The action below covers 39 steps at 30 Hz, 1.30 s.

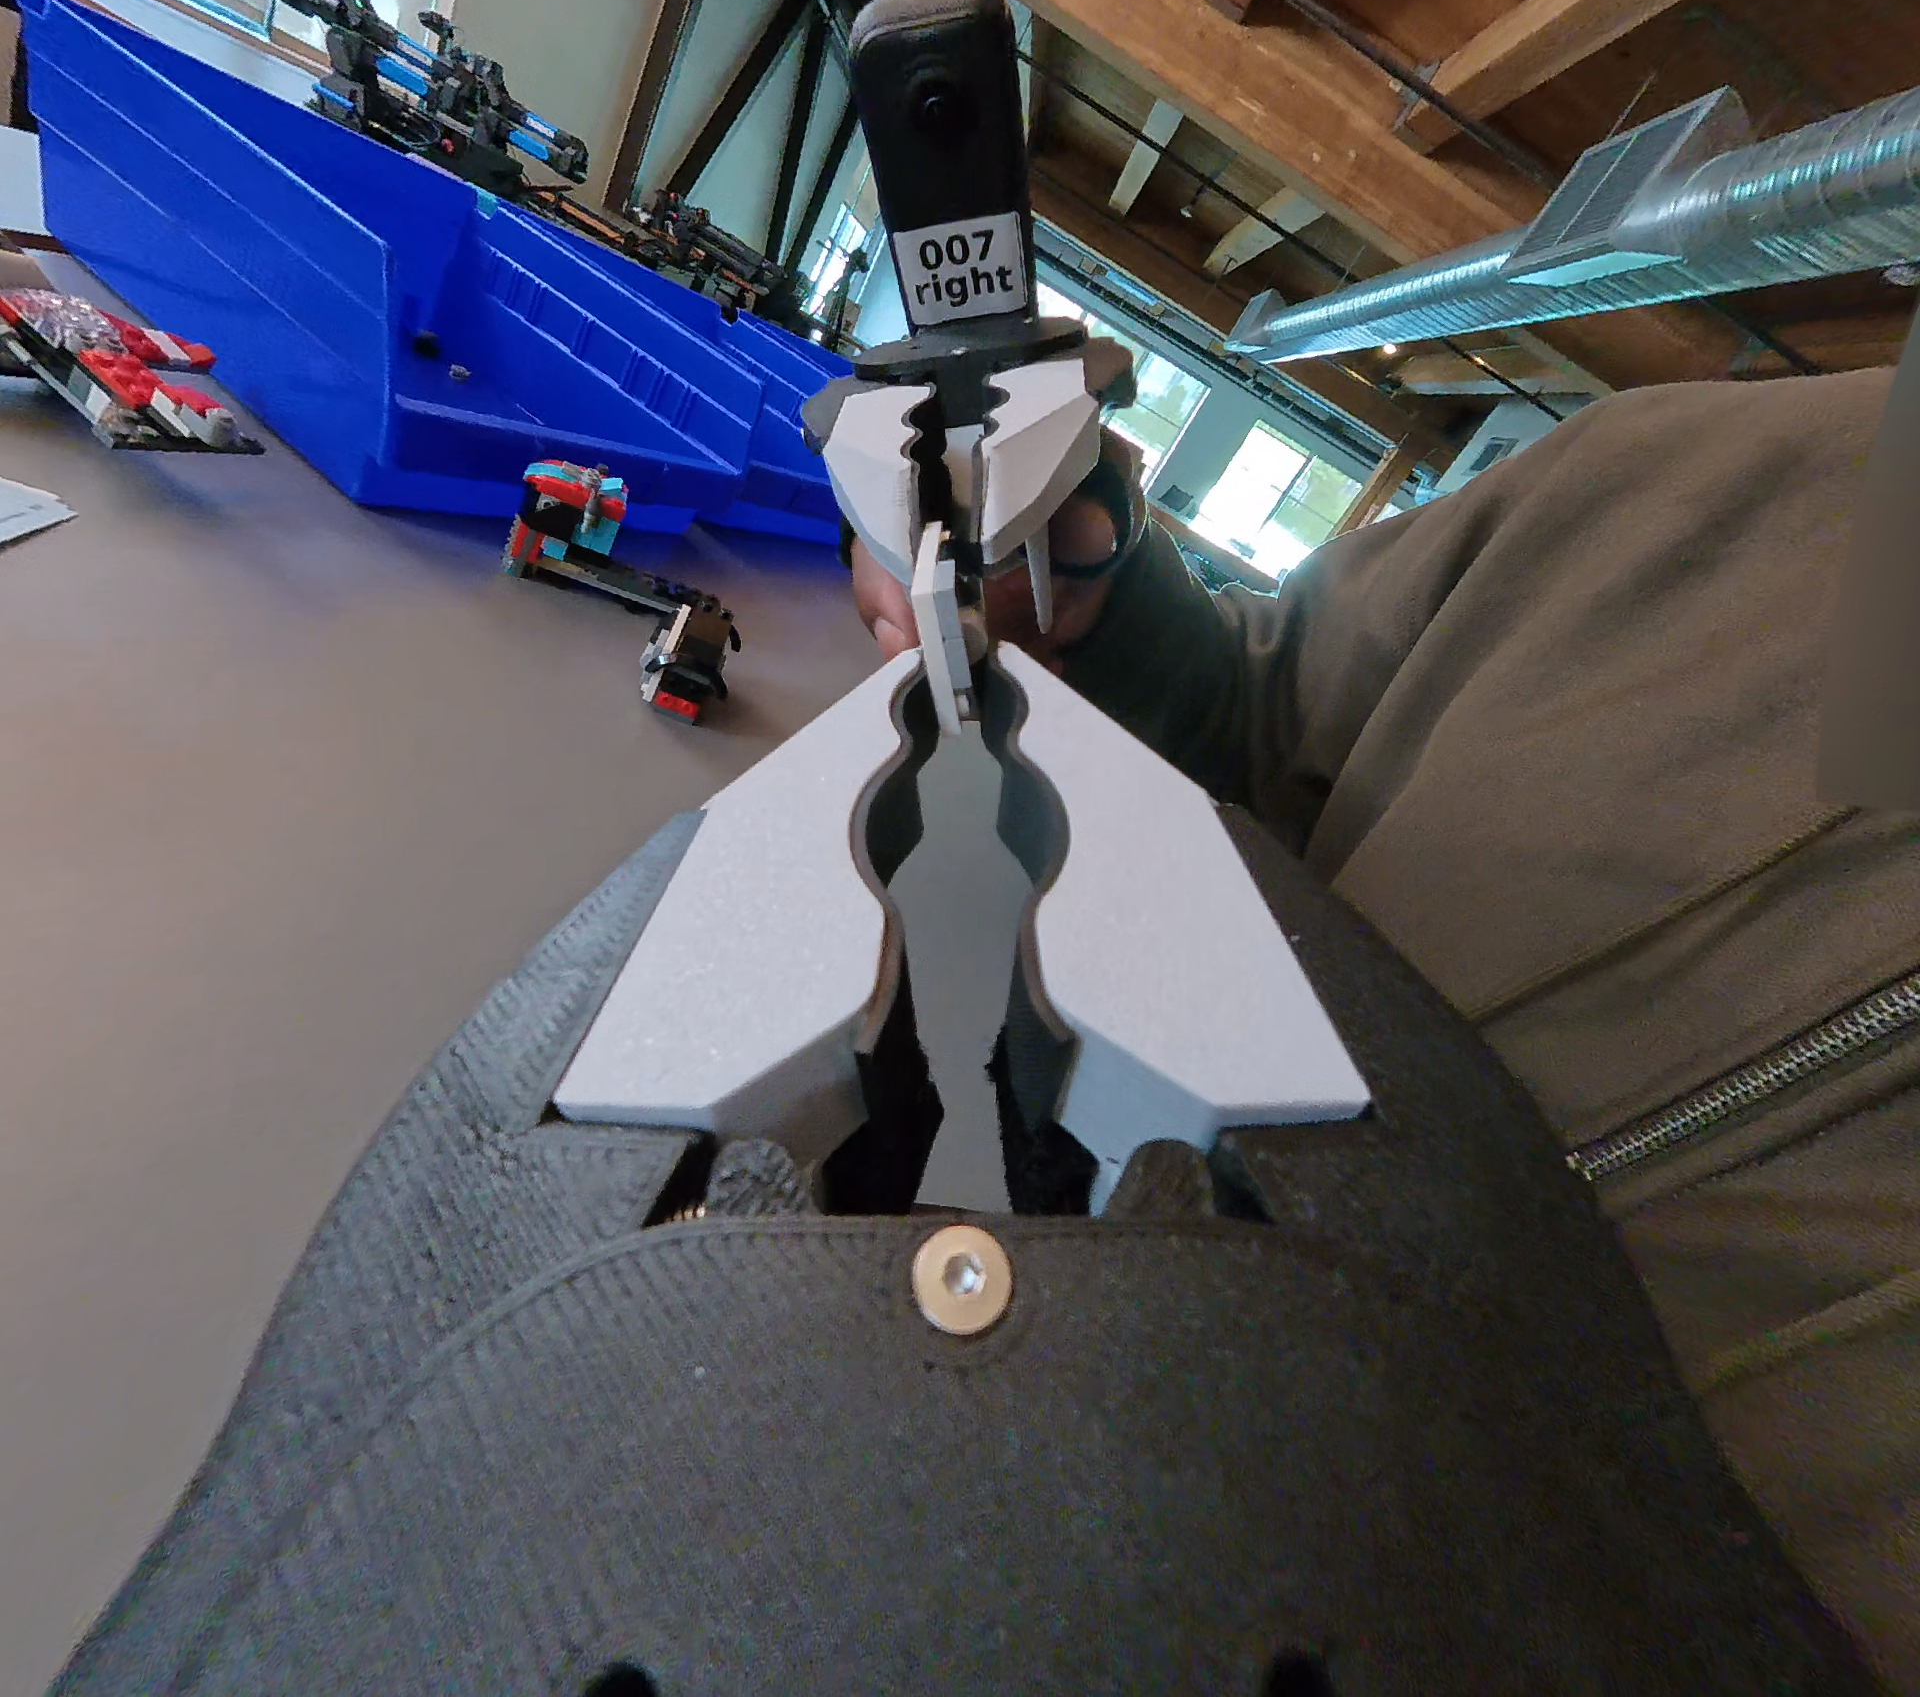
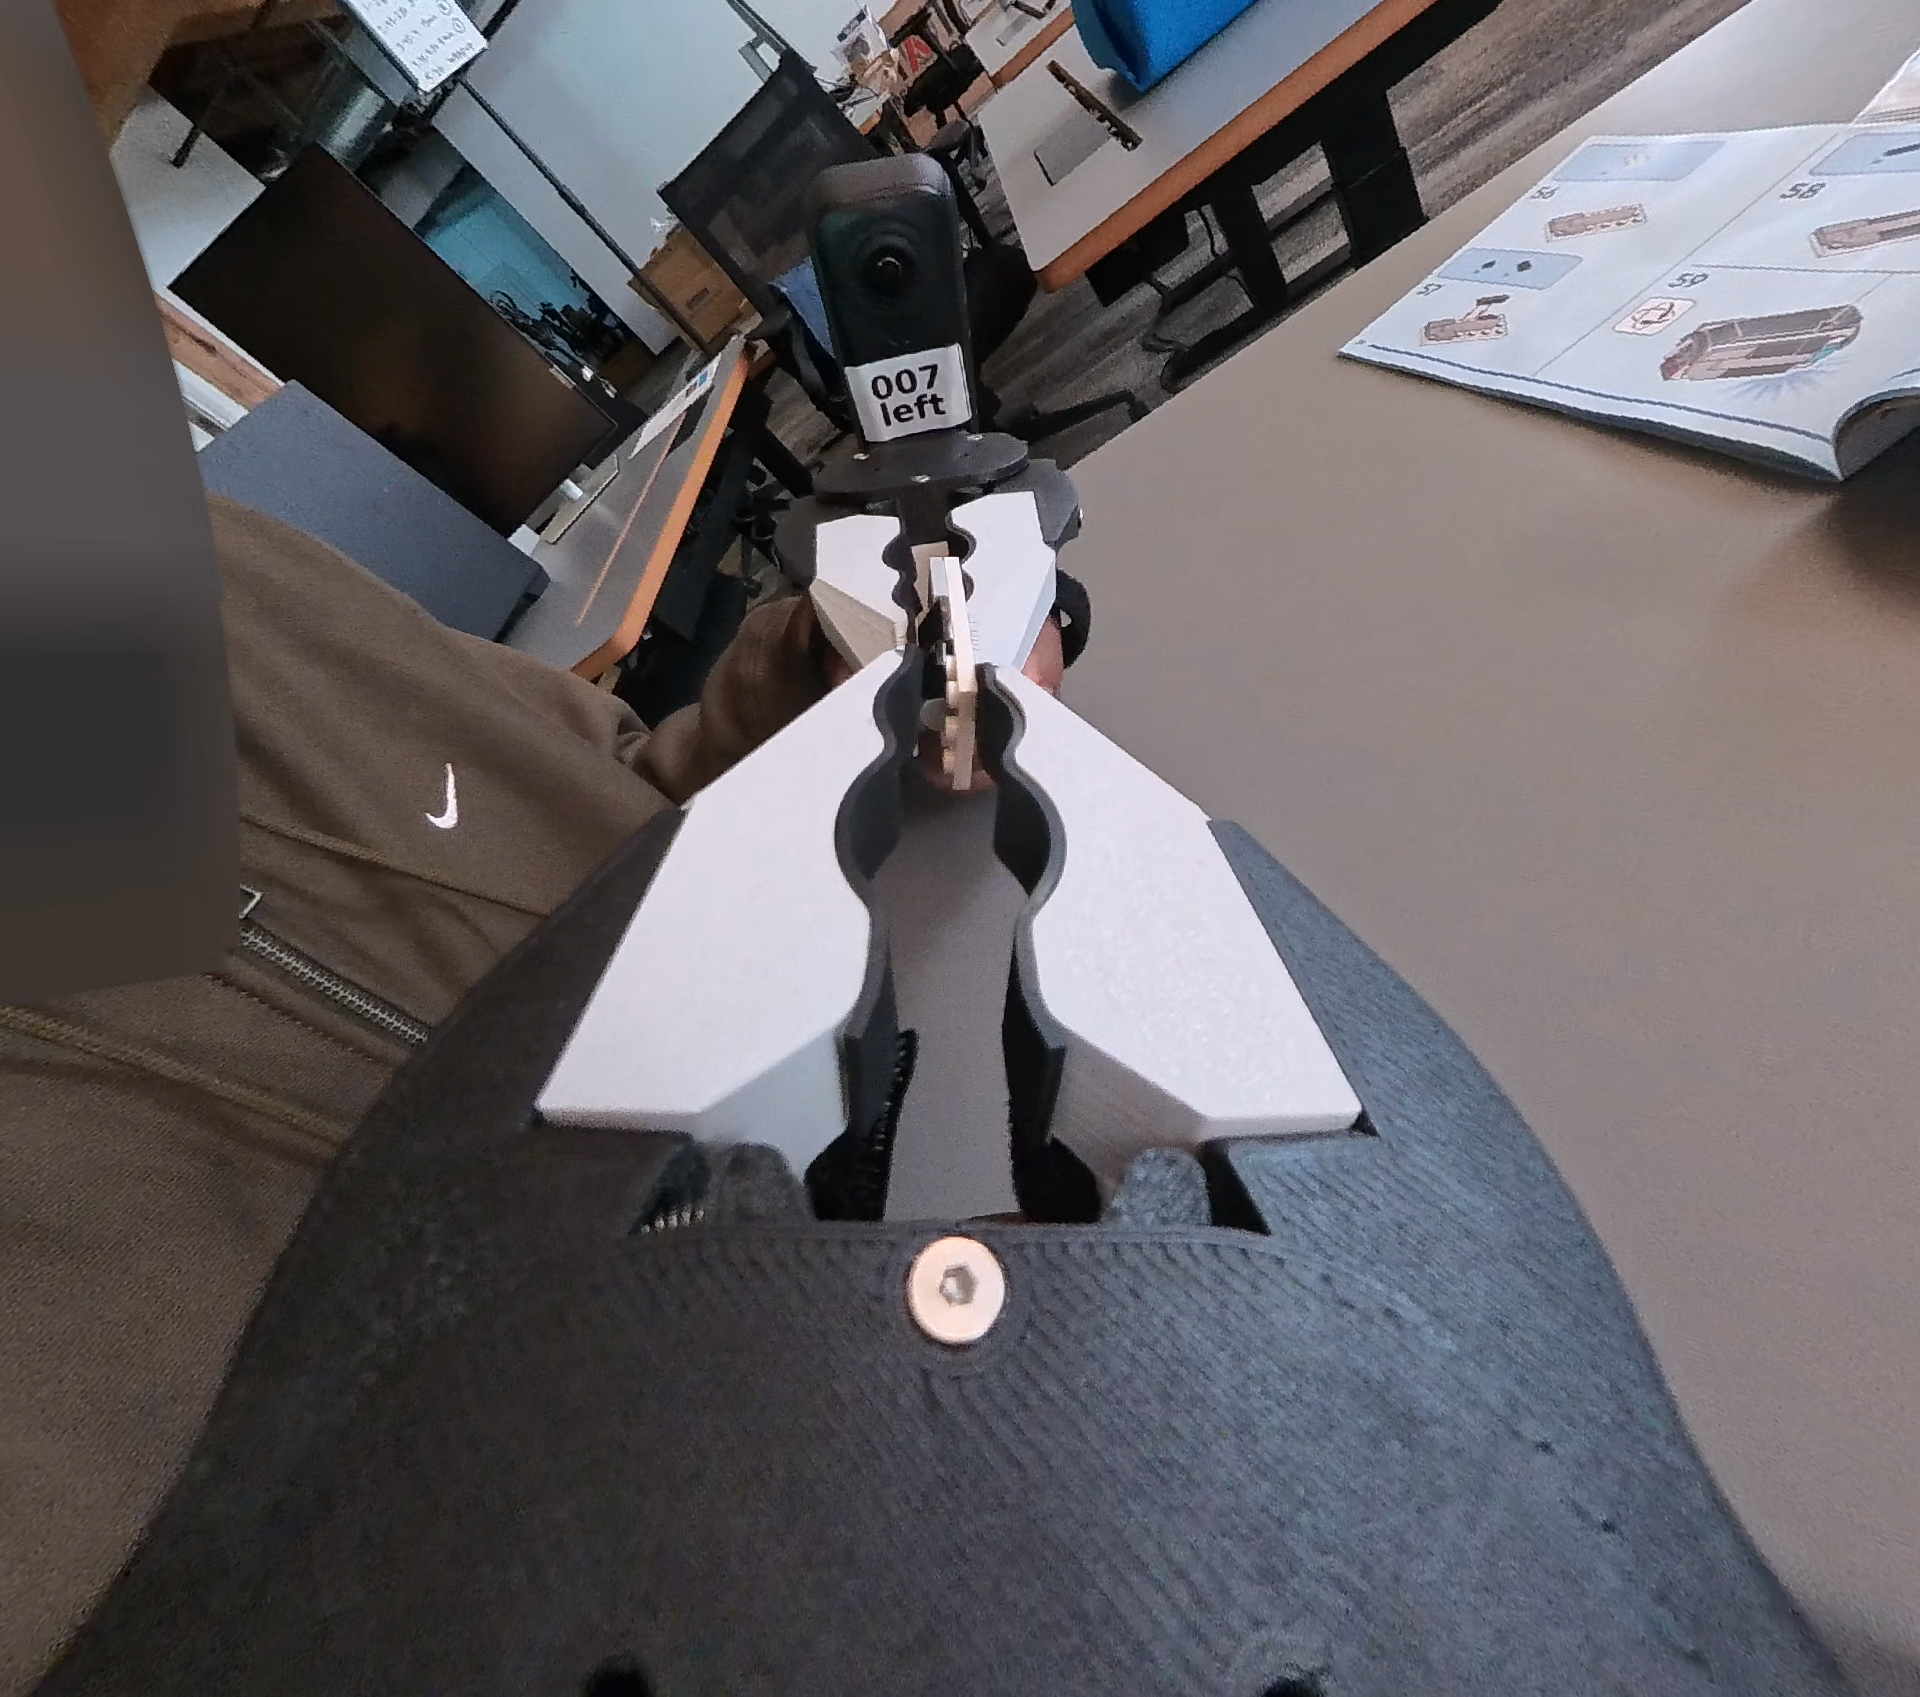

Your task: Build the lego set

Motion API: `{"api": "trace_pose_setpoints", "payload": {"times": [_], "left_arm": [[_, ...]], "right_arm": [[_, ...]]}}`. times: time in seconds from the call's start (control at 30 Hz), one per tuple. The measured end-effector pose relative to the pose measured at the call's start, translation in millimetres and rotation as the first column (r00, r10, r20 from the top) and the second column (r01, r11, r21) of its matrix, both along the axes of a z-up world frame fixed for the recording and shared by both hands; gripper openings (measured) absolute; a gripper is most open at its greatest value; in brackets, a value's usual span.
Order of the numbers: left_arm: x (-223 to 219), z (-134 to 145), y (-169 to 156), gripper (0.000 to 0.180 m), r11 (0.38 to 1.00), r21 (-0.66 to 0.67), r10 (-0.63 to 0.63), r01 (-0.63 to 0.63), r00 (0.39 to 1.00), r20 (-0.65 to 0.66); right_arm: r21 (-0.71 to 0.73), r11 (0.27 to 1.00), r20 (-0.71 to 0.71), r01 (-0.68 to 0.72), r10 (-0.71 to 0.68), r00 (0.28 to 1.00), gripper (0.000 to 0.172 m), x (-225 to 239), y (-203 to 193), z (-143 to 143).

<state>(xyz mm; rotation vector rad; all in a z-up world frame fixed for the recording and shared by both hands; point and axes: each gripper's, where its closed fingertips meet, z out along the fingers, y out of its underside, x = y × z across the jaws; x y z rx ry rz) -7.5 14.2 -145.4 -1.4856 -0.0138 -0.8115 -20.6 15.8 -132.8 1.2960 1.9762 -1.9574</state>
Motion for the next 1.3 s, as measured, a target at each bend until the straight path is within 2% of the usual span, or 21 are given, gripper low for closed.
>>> {"api": "trace_pose_setpoints", "payload": {"times": [0.87,0.97,1.07,1.13,1.2,1.3], "left_arm": [[15.6,2.8,-6.0,0.008,0.998,0.045,-0.041,0.047,0.992,-0.122],[18.6,3.9,-6.3,0.009,0.997,0.044,-0.054,0.059,0.992,-0.116],[17.9,5.7,-5.3,0.026,0.997,0.045,-0.058,0.062,0.995,-0.079],[15.7,10.6,-6.8,0.029,0.996,0.066,-0.058,0.061,0.997,-0.046],[13.6,12.2,-7.4,0.028,0.996,0.072,-0.053,0.054,0.998,-0.028],[15.9,14.3,-8.6,0.018,0.994,0.09,-0.061,0.063,0.998,-0.033]], "right_arm": [[0.0,1.0,-0.001,0.002,-0.002,1.0,0.009,16.7,-7.0,5.0],[0.054,0.998,-0.05,0.016,-0.013,0.999,0.009,18.6,-6.3,5.5],[0.147,0.989,-0.117,0.033,-0.016,0.993,0.009,20.0,-5.6,3.9],[0.192,0.981,-0.161,0.037,-0.006,0.987,0.009,21.6,-7.5,4.4],[0.233,0.972,-0.198,0.035,0.012,0.98,0.009,23.1,-10.5,4.6],[0.303,0.952,-0.238,0.033,0.042,0.97,0.009,24.1,-14.8,1.1]]}}
